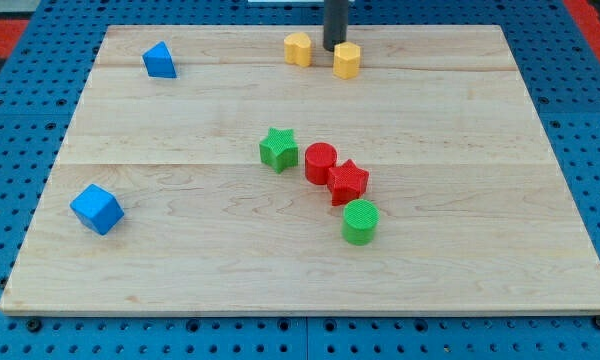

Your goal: Push the yellow blocks towards the blue triangle

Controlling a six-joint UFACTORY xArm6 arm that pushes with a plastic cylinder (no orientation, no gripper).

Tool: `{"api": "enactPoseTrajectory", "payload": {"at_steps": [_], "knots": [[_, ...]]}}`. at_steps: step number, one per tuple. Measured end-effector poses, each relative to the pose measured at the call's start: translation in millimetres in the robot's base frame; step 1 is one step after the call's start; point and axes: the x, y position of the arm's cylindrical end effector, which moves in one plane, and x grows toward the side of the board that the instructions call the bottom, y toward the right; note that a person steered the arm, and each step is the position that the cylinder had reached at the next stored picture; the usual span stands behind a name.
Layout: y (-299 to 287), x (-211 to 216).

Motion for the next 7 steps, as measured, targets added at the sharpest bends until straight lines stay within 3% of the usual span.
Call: {"api": "enactPoseTrajectory", "payload": {"at_steps": [2,4,5,7], "knots": [[5,-20],[80,-13],[66,-3],[-16,-3]]}}
